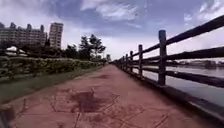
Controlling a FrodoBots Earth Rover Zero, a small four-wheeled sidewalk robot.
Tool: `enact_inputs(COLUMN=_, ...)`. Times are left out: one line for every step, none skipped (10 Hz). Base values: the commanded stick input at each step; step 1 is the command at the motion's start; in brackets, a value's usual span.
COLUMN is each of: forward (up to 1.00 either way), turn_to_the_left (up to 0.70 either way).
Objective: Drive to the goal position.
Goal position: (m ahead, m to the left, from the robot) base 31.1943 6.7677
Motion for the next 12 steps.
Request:
enact_inputs(forward=1.0, turn_to_the_left=0.0)
enact_inputs(forward=1.0, turn_to_the_left=0.0)
enact_inputs(forward=1.0, turn_to_the_left=0.0)
enact_inputs(forward=1.0, turn_to_the_left=0.0)
enact_inputs(forward=1.0, turn_to_the_left=0.0)
enact_inputs(forward=1.0, turn_to_the_left=0.22)
enact_inputs(forward=1.0, turn_to_the_left=0.15)
enact_inputs(forward=1.0, turn_to_the_left=0.0)
enact_inputs(forward=1.0, turn_to_the_left=0.0)
enact_inputs(forward=1.0, turn_to_the_left=0.0)
enact_inputs(forward=1.0, turn_to_the_left=0.0)
enact_inputs(forward=1.0, turn_to_the_left=0.0)
